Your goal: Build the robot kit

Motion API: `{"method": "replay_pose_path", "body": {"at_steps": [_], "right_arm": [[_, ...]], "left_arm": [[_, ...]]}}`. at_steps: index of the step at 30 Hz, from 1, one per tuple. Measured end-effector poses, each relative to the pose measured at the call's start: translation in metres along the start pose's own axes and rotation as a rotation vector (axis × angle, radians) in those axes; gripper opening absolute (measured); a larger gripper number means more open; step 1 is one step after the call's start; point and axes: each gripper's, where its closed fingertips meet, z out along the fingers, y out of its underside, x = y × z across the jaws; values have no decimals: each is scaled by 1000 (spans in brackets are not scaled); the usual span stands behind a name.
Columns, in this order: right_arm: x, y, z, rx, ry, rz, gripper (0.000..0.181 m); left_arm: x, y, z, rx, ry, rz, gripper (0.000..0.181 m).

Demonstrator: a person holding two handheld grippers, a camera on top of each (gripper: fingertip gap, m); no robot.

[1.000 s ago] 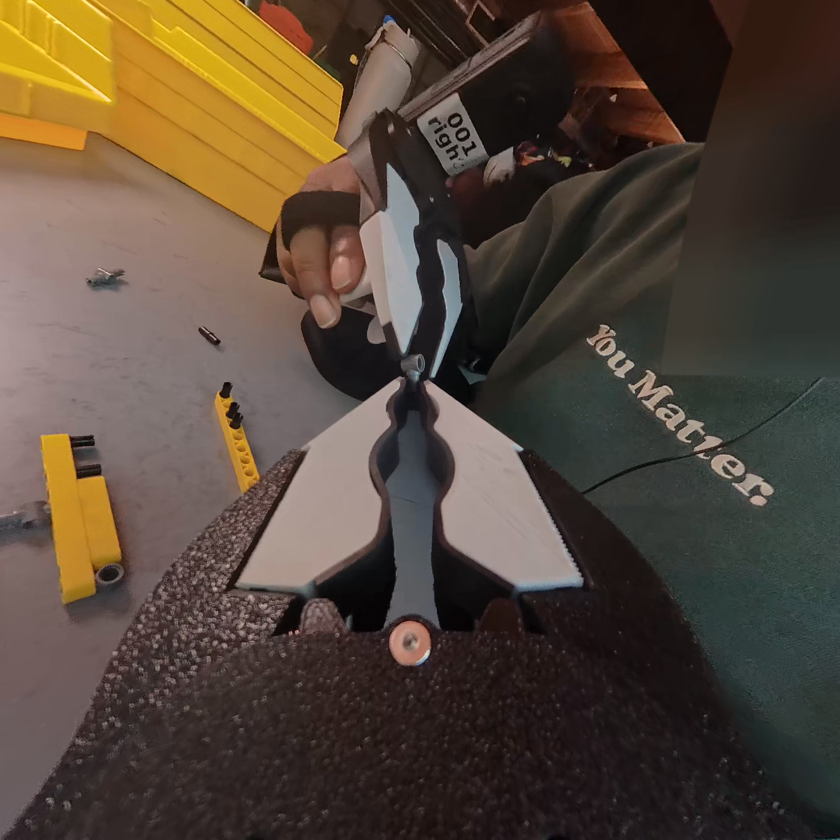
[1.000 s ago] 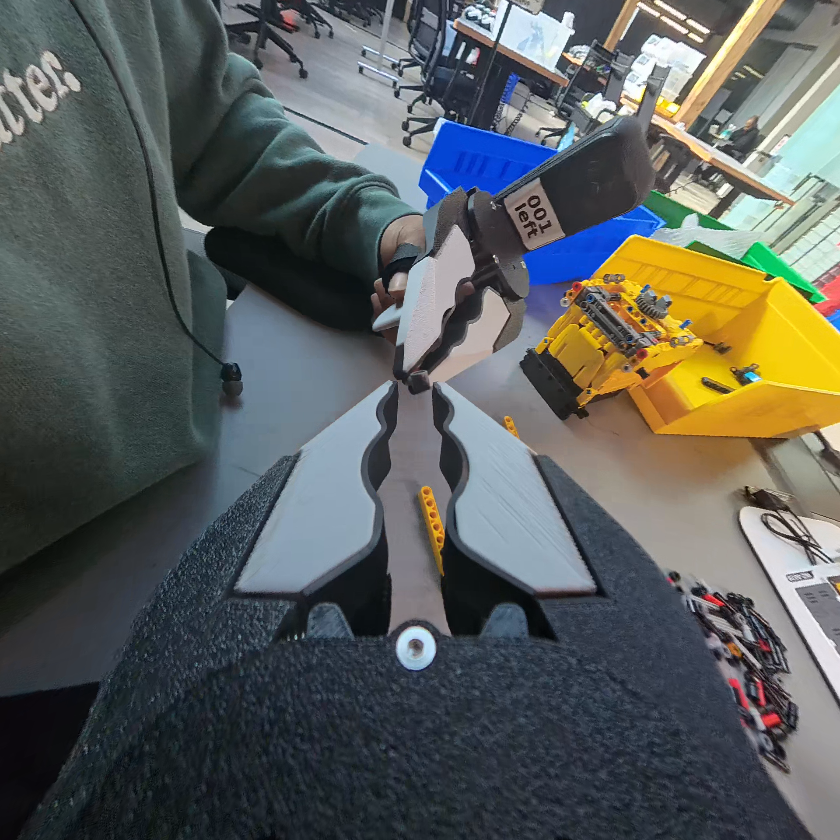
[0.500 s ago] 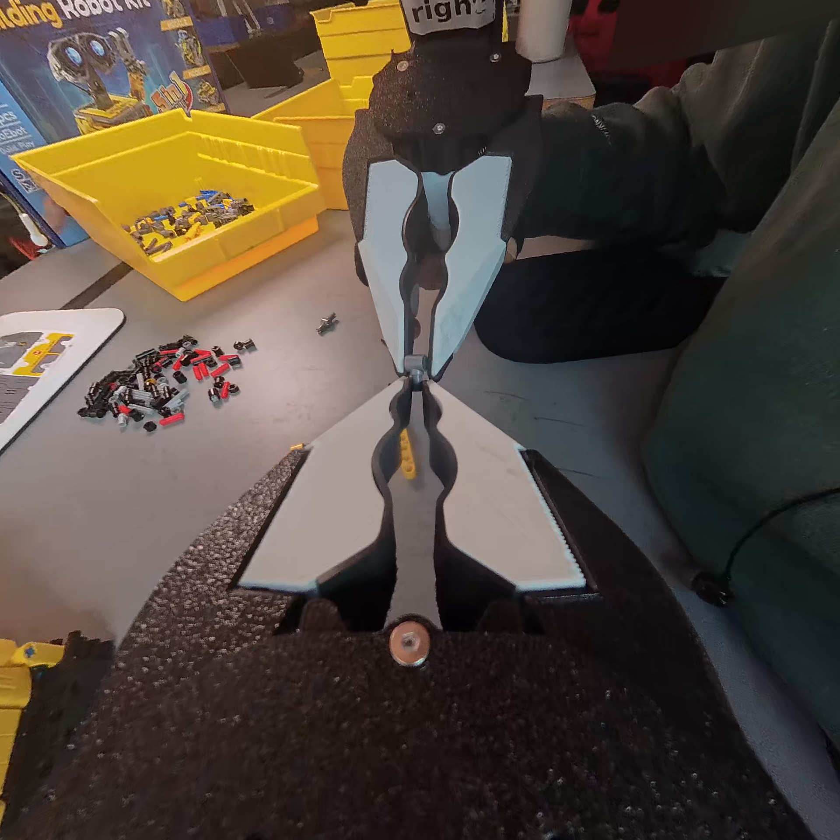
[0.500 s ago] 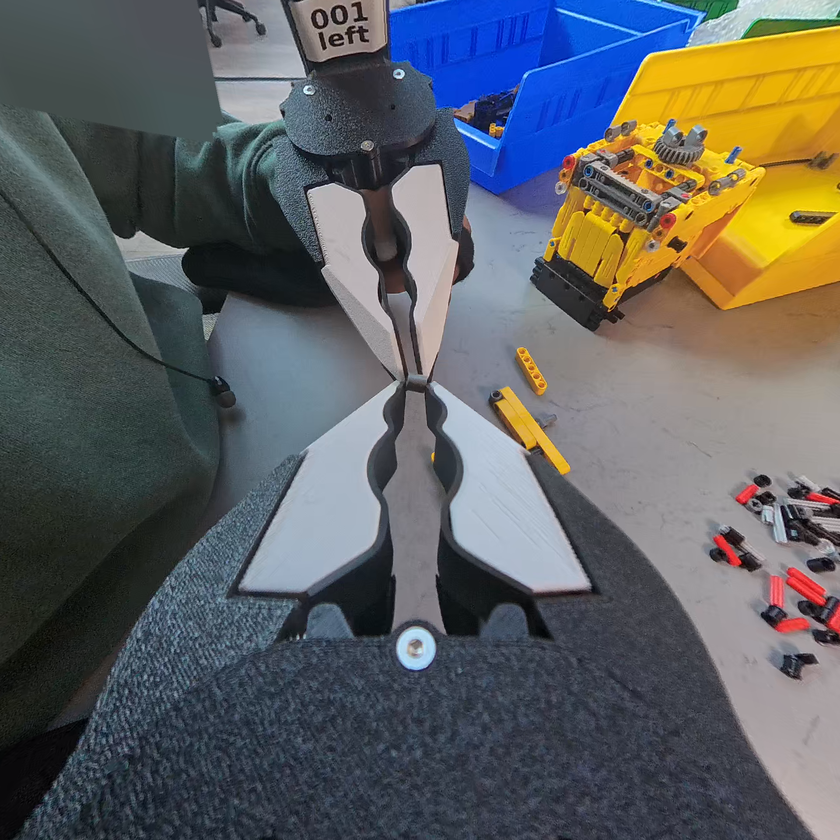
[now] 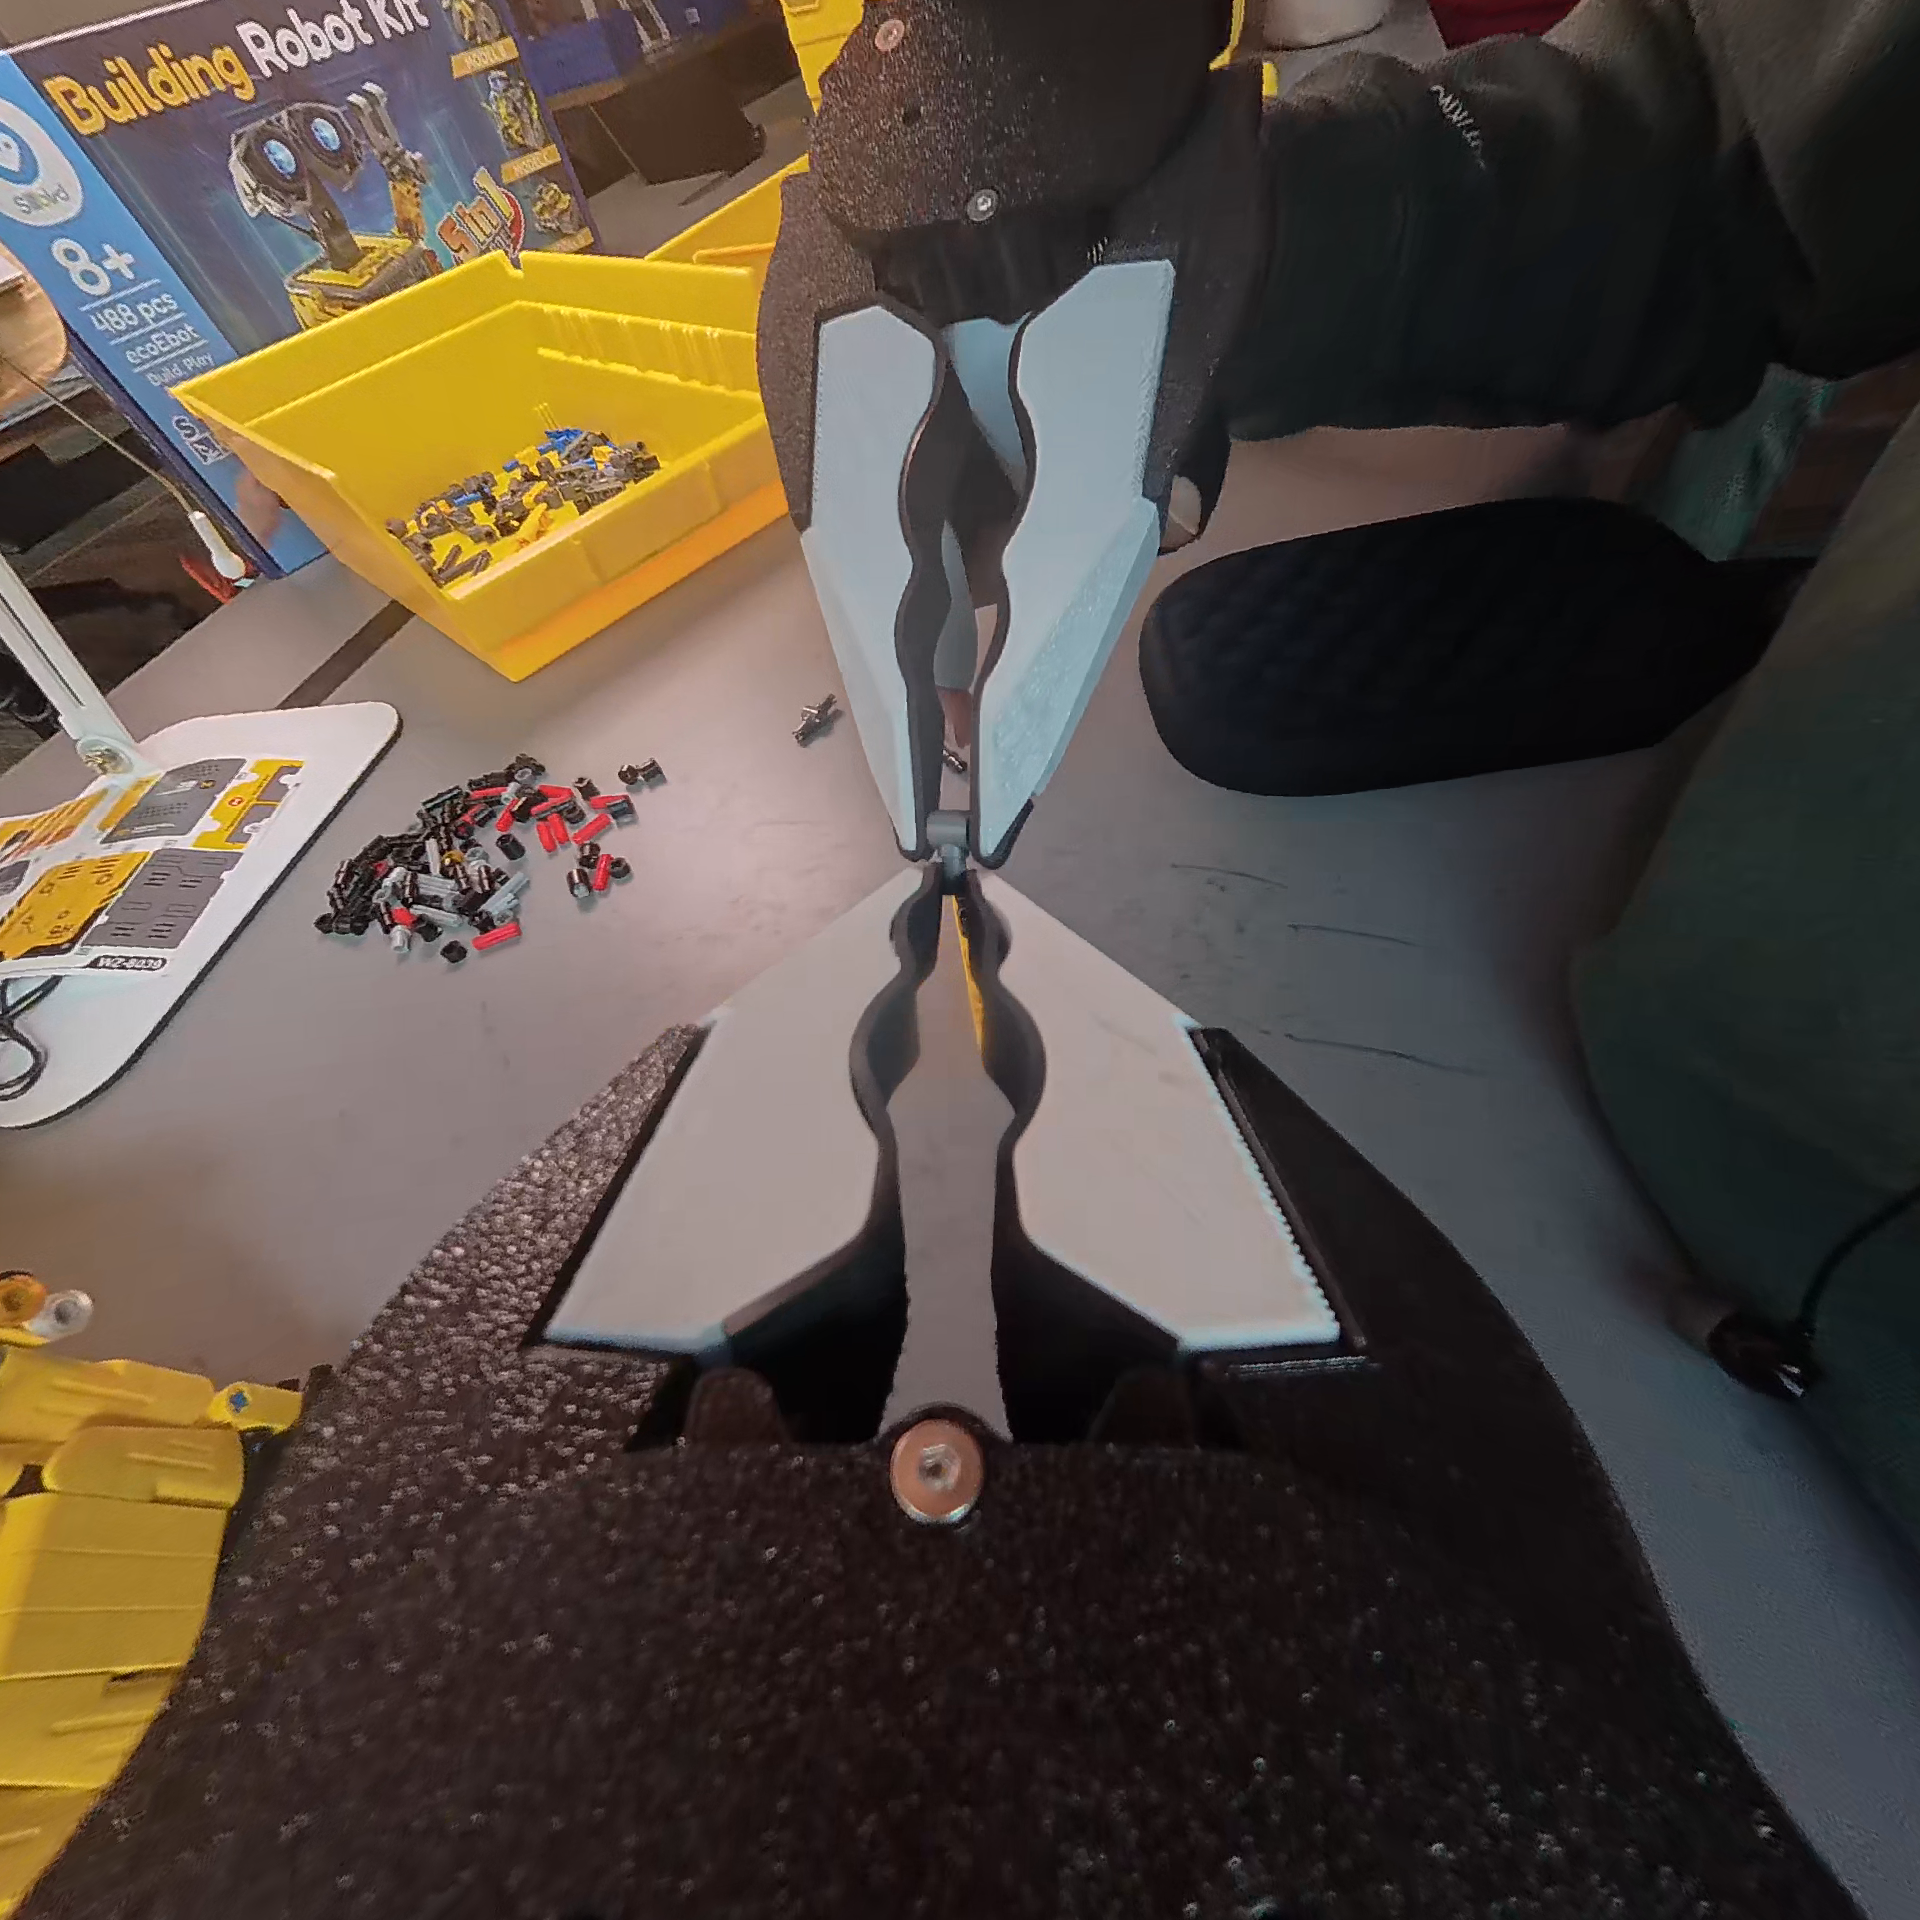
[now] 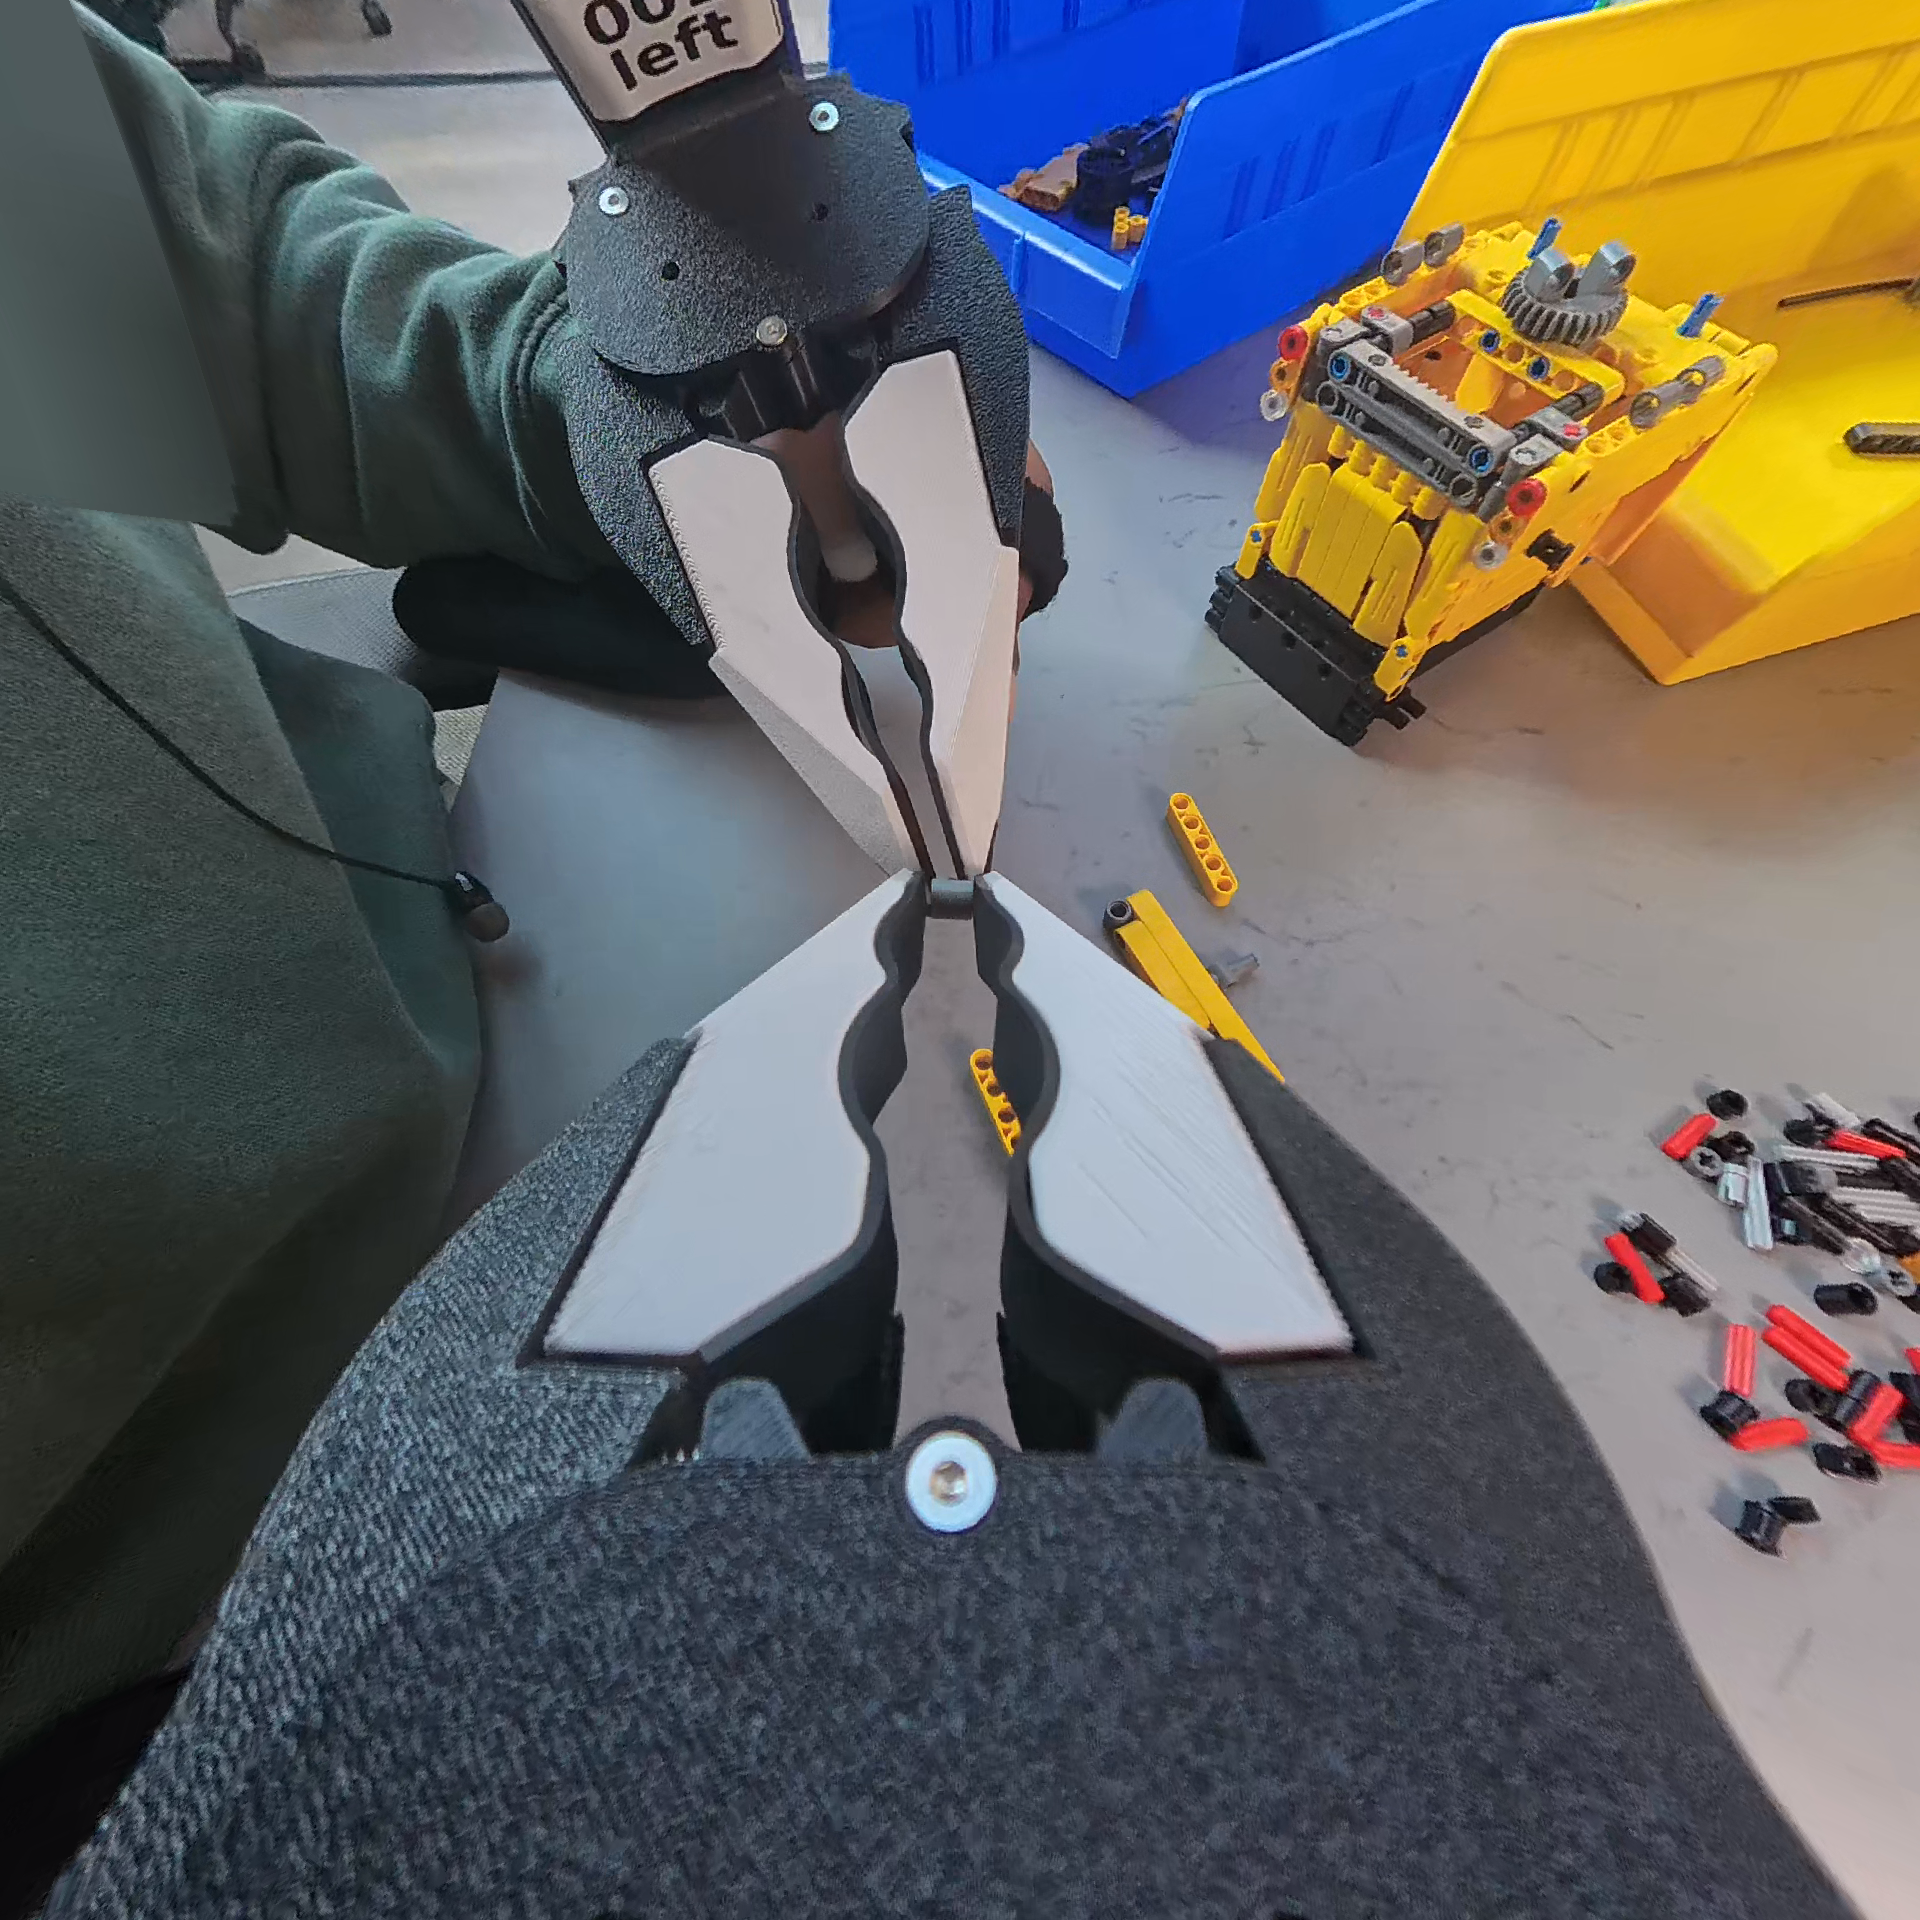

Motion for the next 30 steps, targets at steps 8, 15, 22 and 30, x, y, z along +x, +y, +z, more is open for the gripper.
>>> {"method": "replay_pose_path", "body": {"at_steps": [8, 15, 22, 30], "right_arm": [[1, 4, 5, -113, -47, -36, 7], [3, 51, 22, -491, -133, -242, 7], [8, 69, 33, -662, -172, -288, 7], [8, 71, 34, -710, -195, -354, 7]], "left_arm": [[1, 7, -1, -31, 43, -53, 3], [-20, 39, -9, -165, 39, -175, 5], [-25, 63, -9, -274, 30, -211, 5], [-33, 61, -15, -261, 3, -232, 4]]}}
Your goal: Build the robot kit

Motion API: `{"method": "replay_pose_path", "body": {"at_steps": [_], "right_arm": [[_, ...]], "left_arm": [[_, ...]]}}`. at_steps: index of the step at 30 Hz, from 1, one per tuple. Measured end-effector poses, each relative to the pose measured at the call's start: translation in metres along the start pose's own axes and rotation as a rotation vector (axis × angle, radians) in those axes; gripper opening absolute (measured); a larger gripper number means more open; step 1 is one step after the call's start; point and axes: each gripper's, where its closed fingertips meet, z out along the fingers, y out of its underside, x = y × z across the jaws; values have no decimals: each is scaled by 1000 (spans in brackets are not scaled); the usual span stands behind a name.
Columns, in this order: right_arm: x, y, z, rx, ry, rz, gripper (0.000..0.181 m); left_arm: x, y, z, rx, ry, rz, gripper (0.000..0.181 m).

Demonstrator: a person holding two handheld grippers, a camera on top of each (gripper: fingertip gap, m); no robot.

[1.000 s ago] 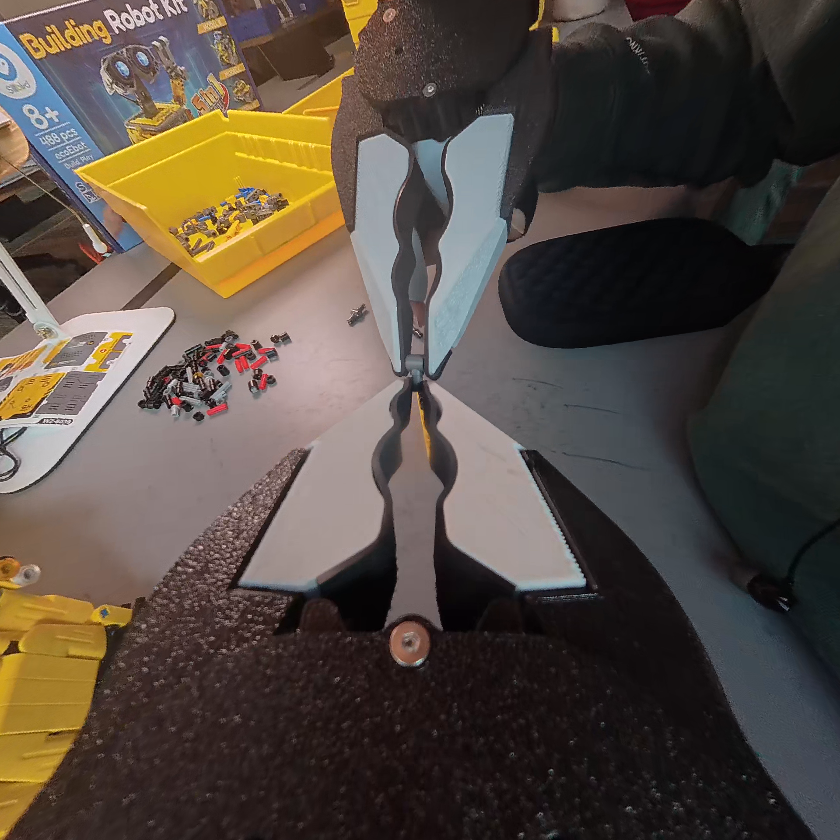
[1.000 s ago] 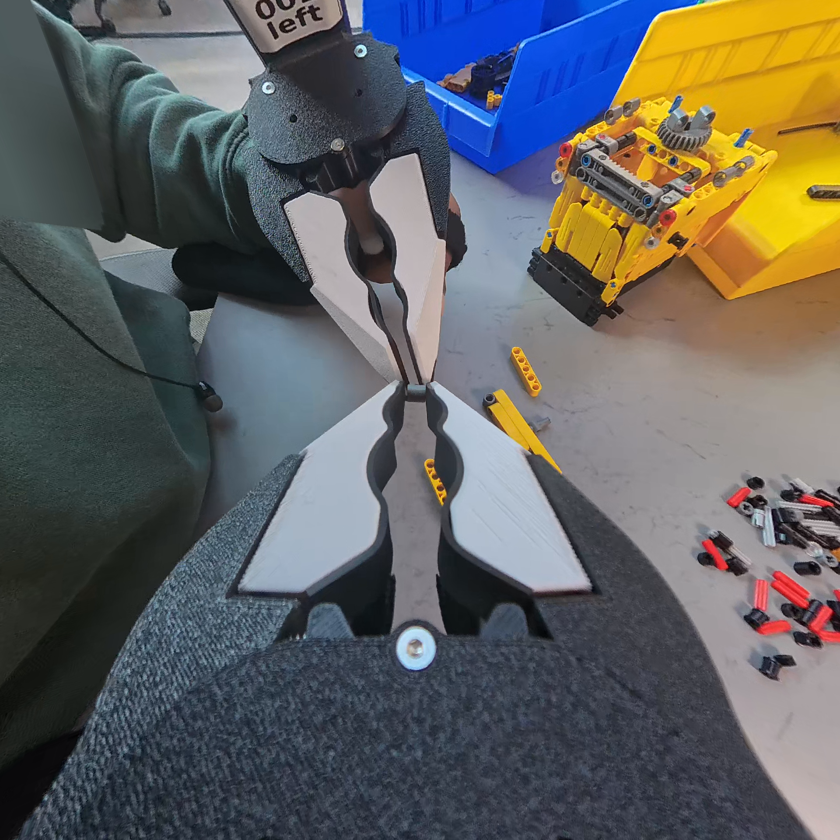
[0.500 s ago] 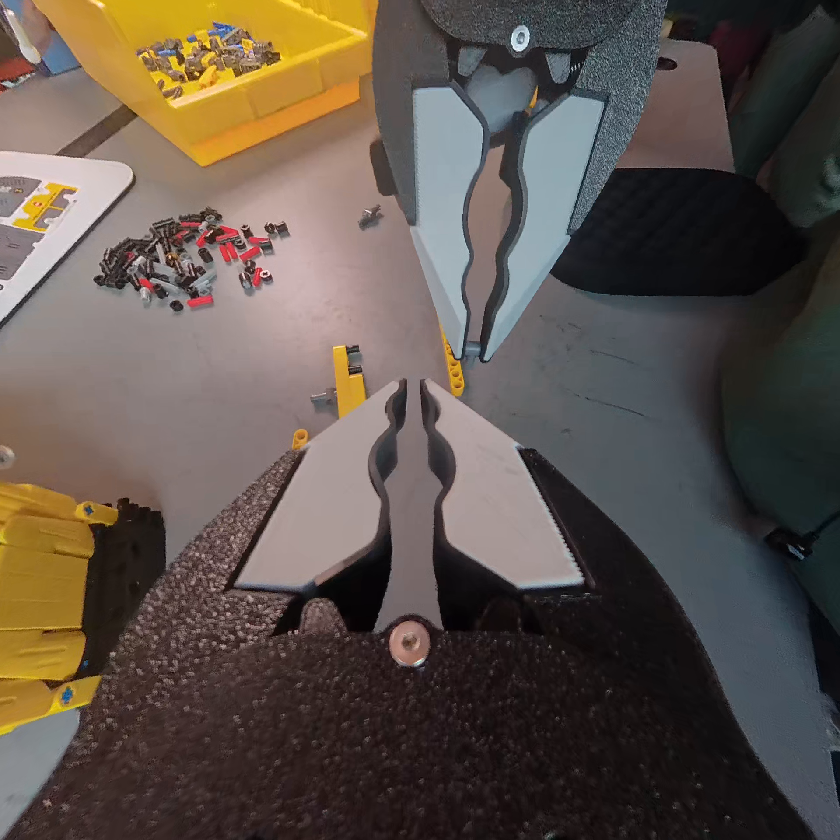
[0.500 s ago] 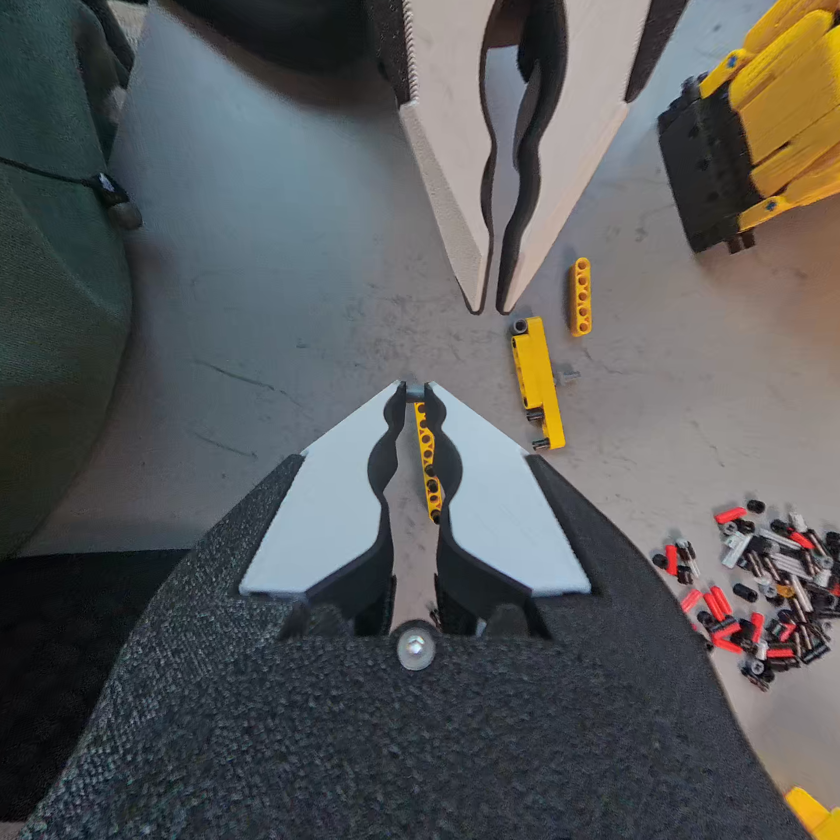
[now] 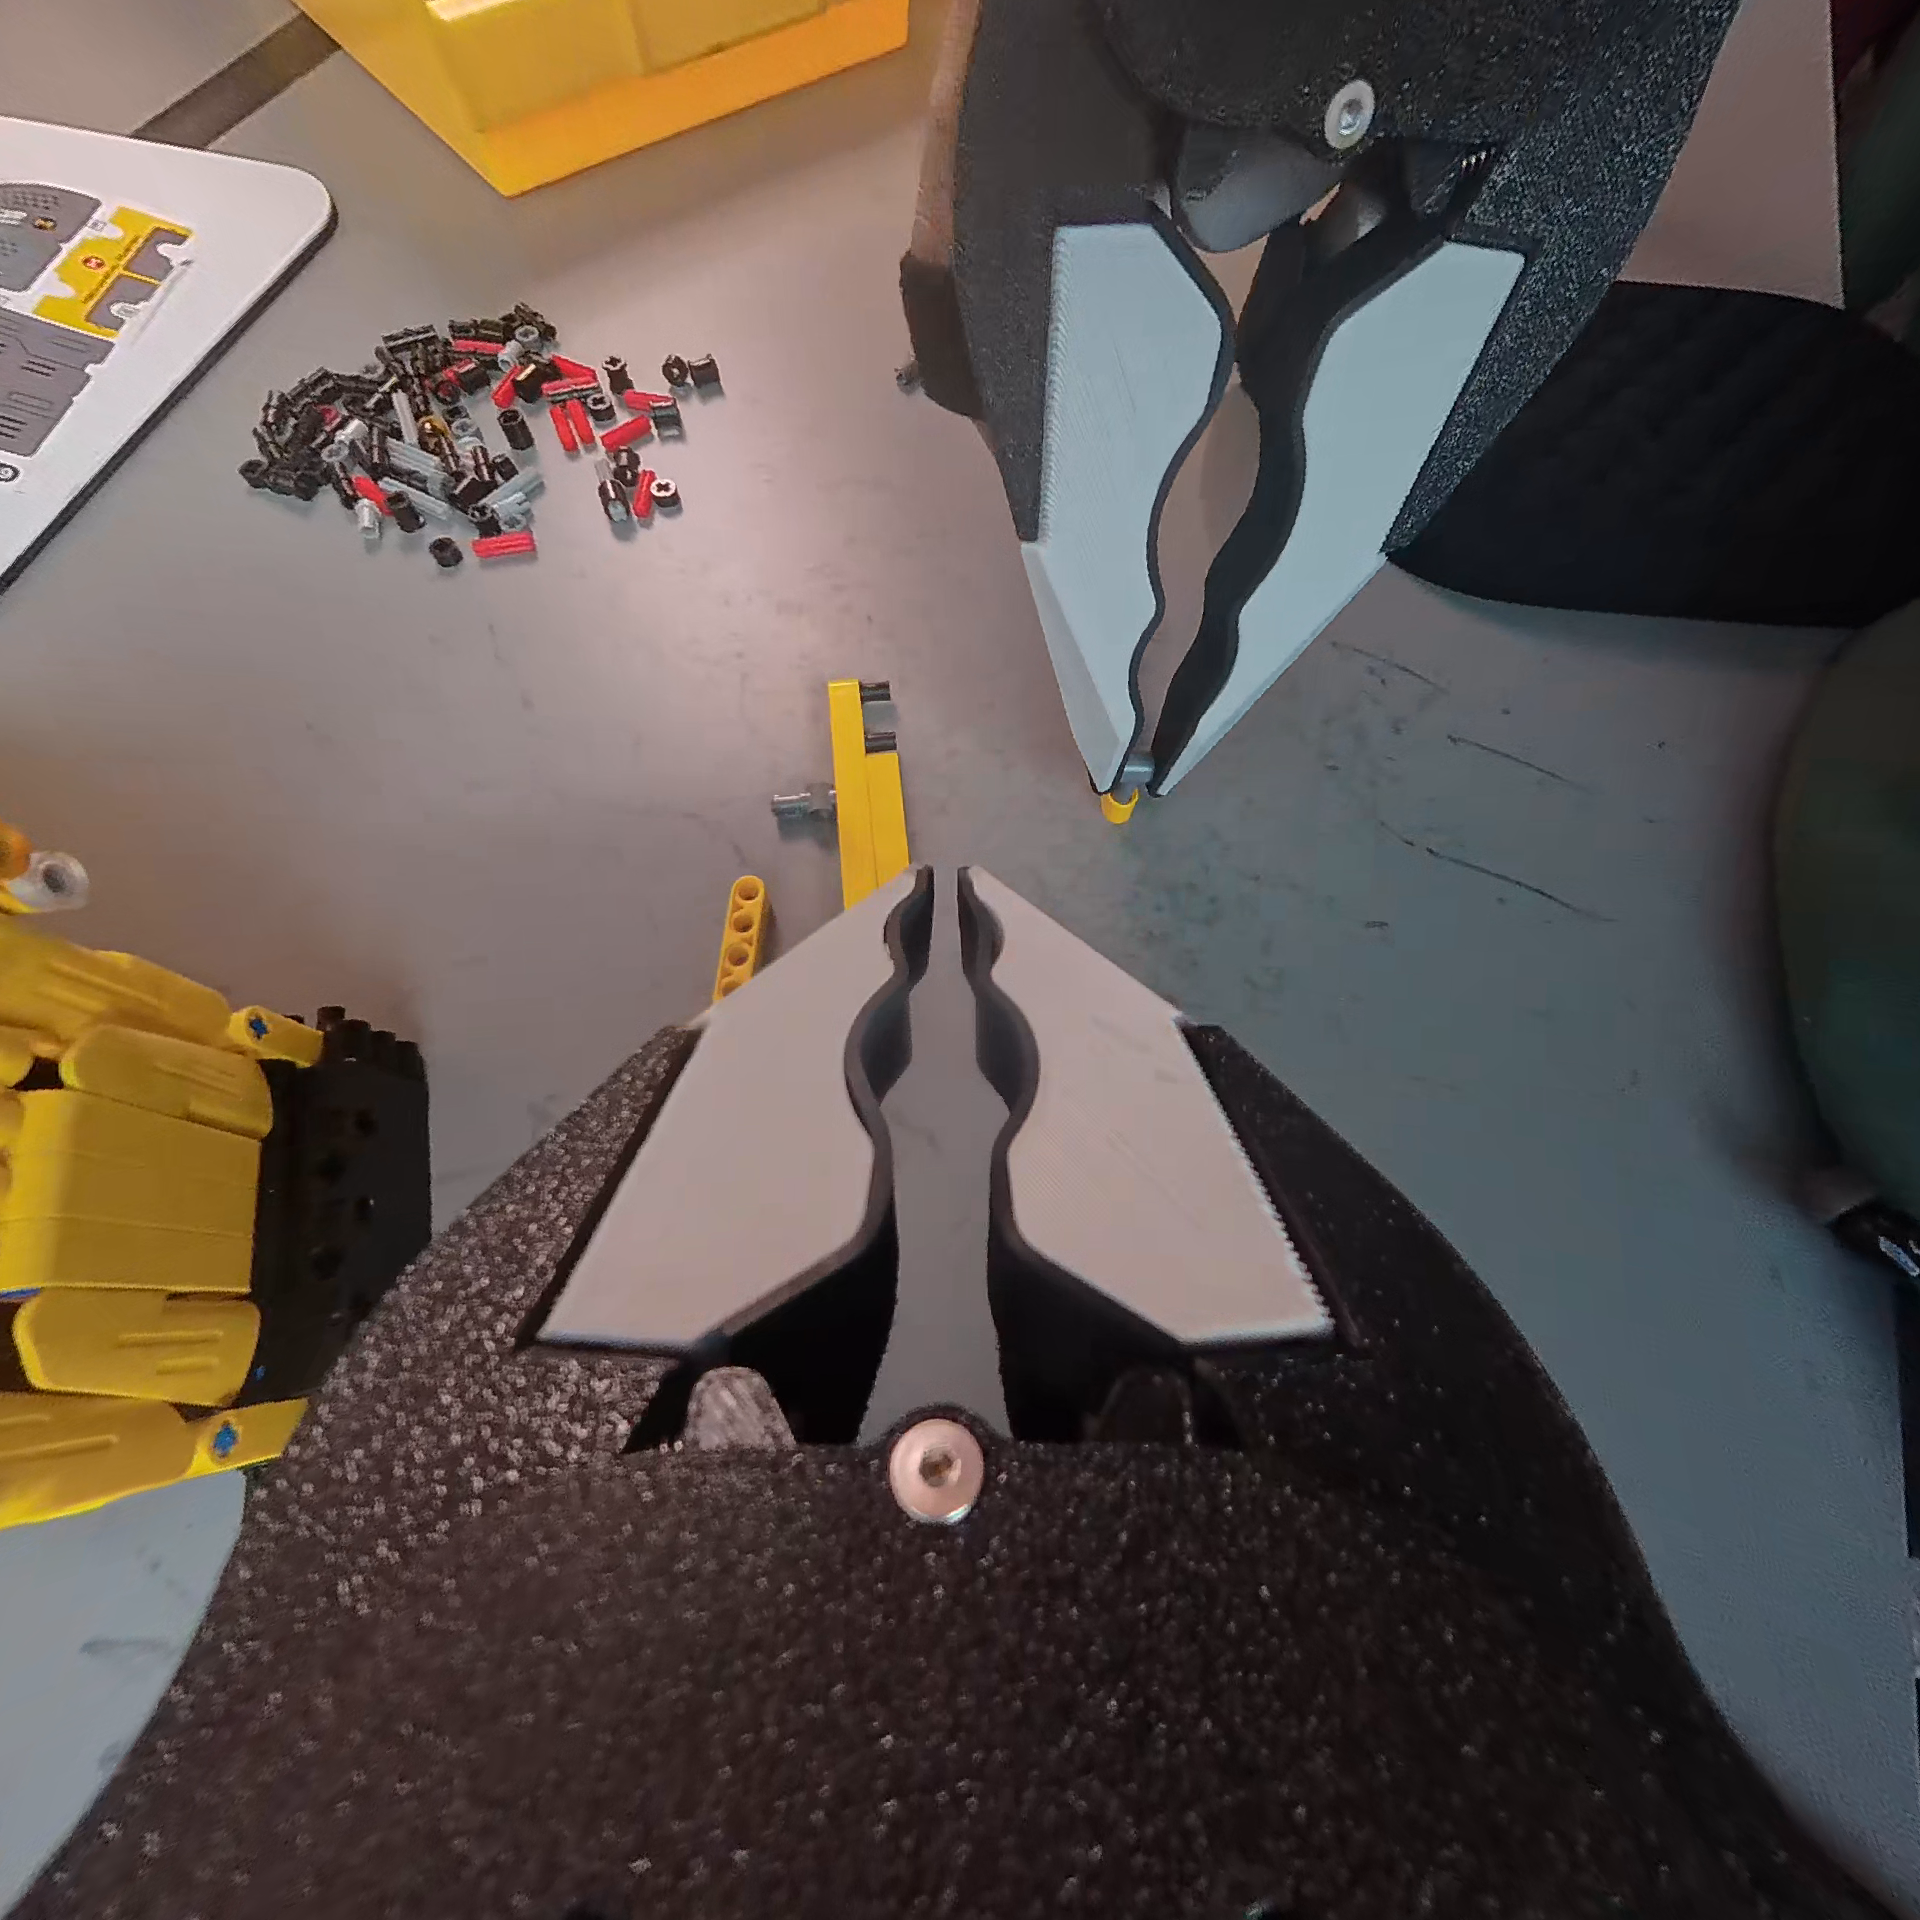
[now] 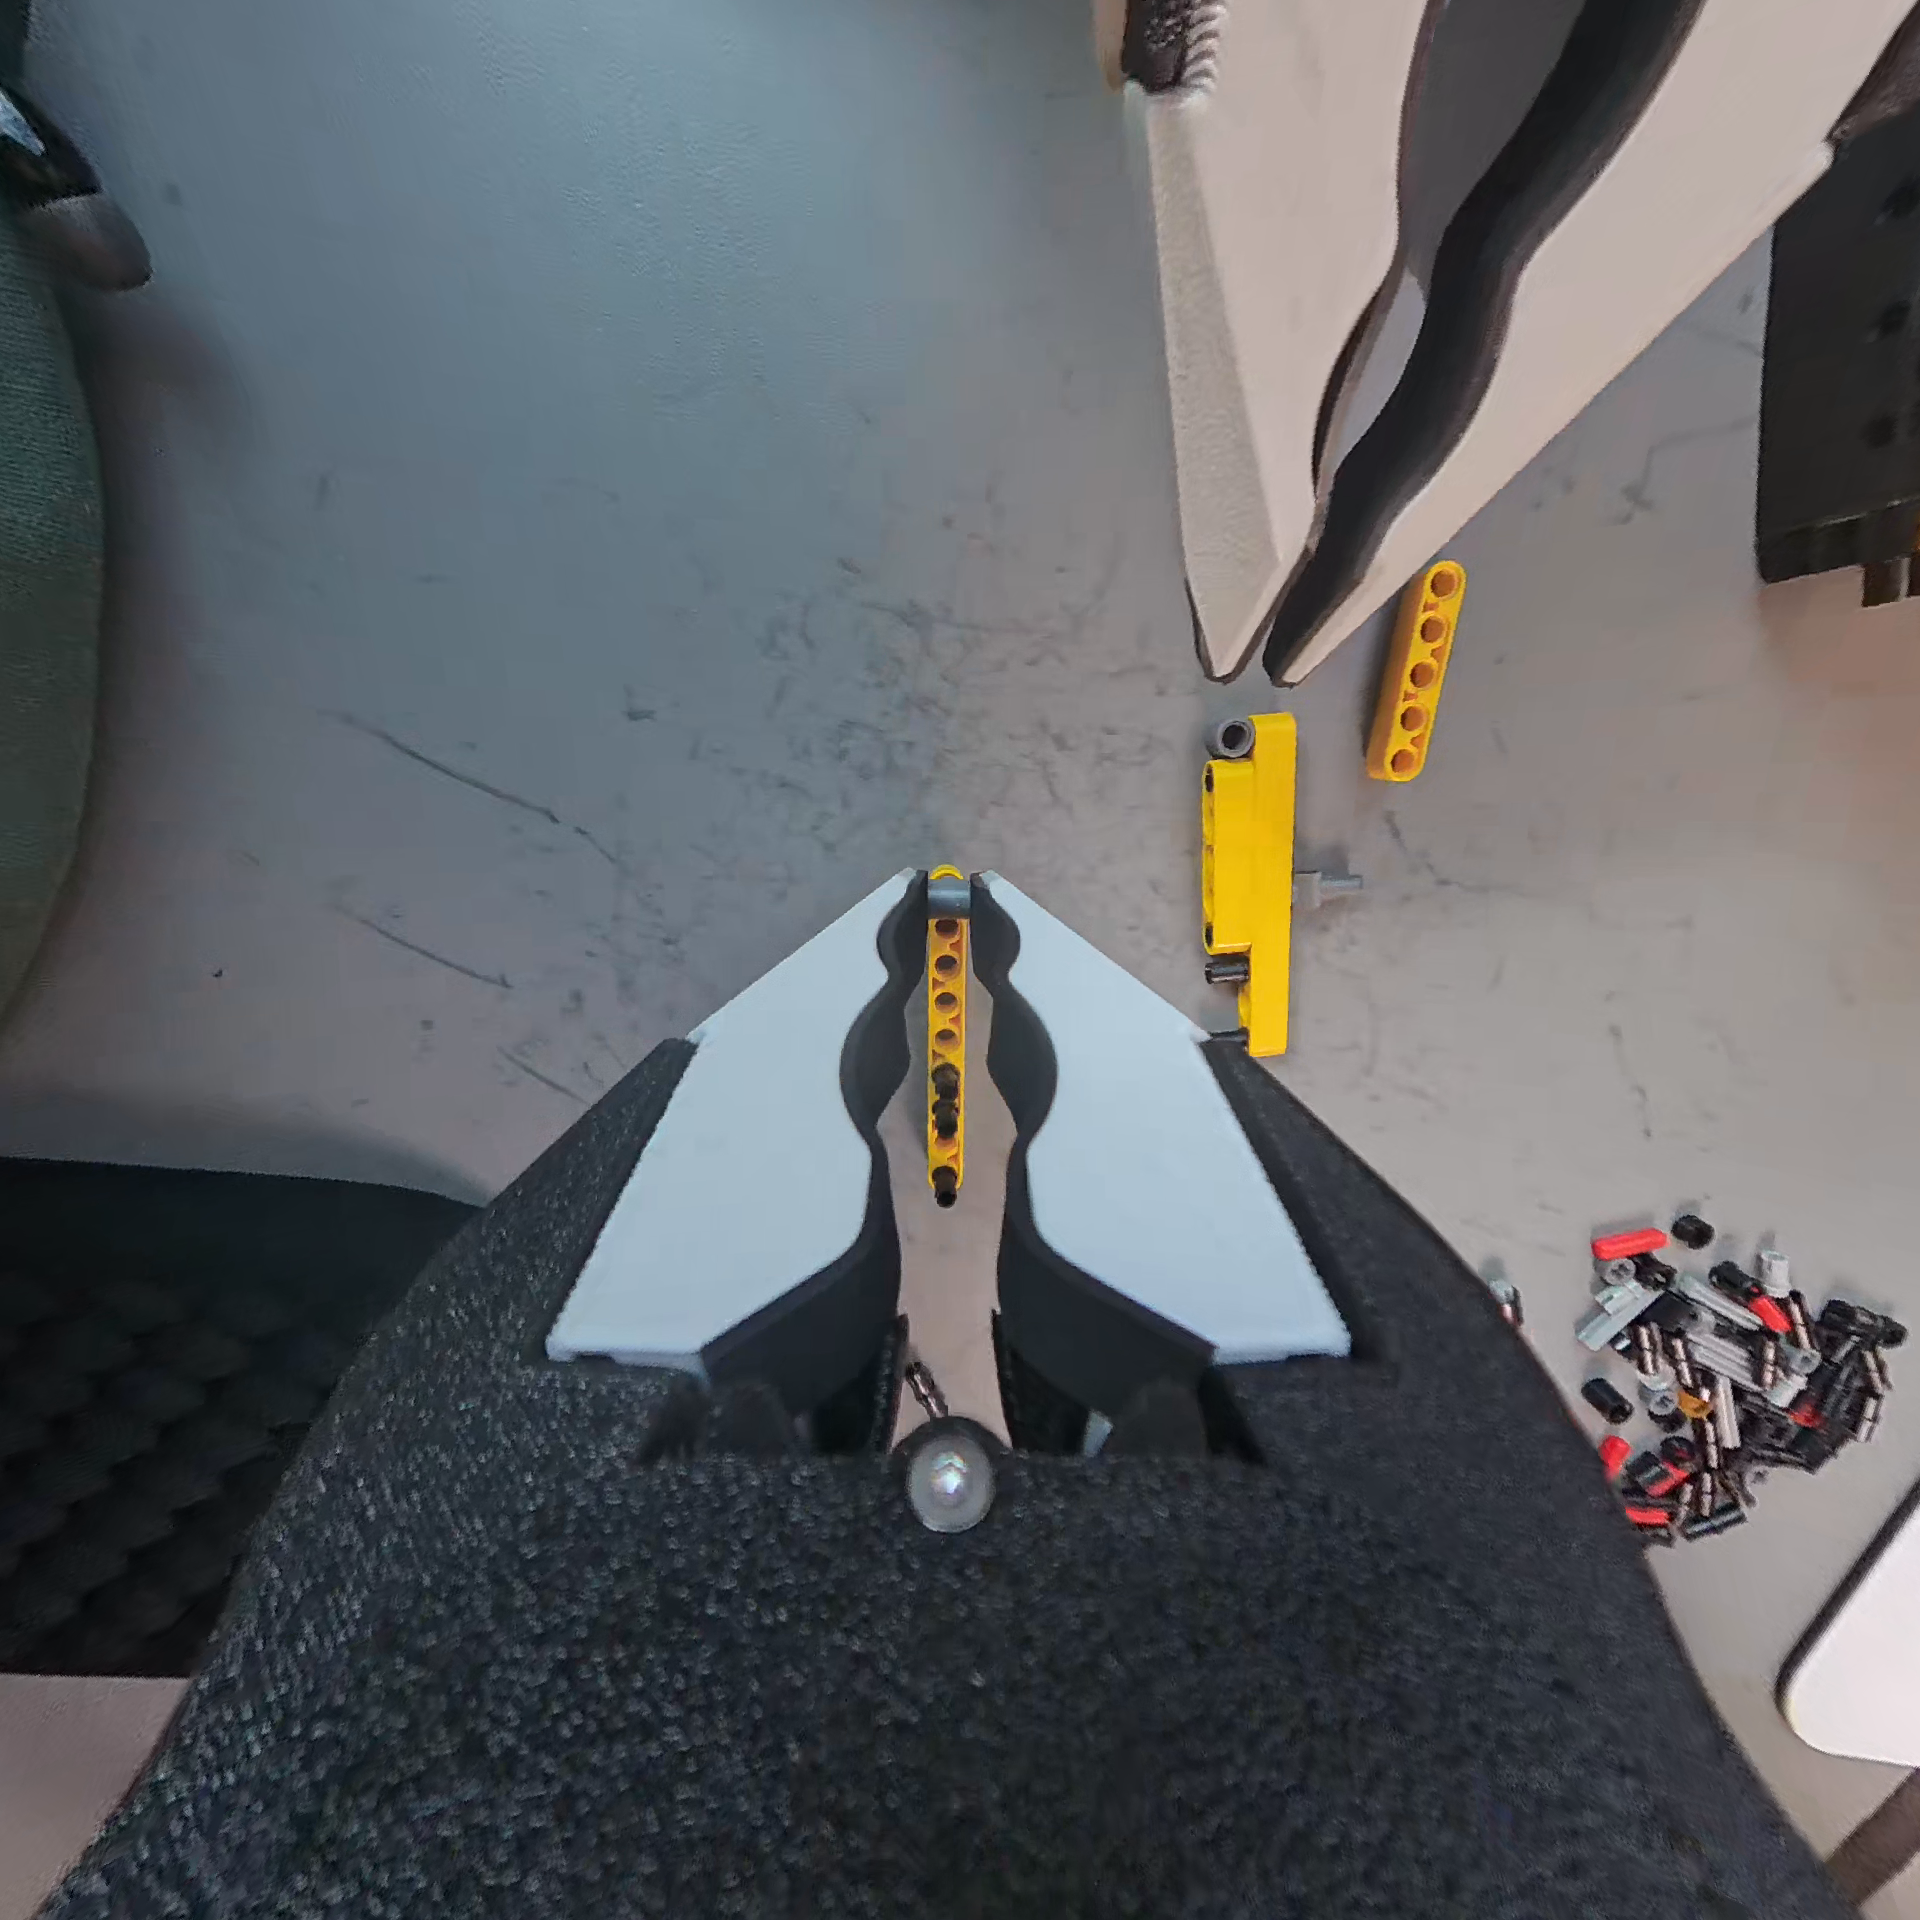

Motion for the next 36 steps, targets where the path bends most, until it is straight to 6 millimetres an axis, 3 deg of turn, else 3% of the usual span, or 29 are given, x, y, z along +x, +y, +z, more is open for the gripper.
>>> {"method": "replay_pose_path", "body": {"at_steps": [11, 18, 25, 30, 36], "right_arm": [[-2, -3, 3, 0, -8, -31, 7], [-2, 3, -2, 278, -22, 176, 7], [-1, 7, -4, 393, 26, 222, 7], [-1, 5, -4, 390, 46, 198, 7], [0, 5, -4, 432, 39, 224, 7]], "left_arm": [[5, 2, 1, -18, 16, 3, 1], [18, 4, 7, -34, 64, 24, 4], [43, 11, 36, -106, 149, 54, 15], [44, 8, 54, -151, 132, 67, 14], [42, 6, 59, -154, 92, 68, 12]]}}
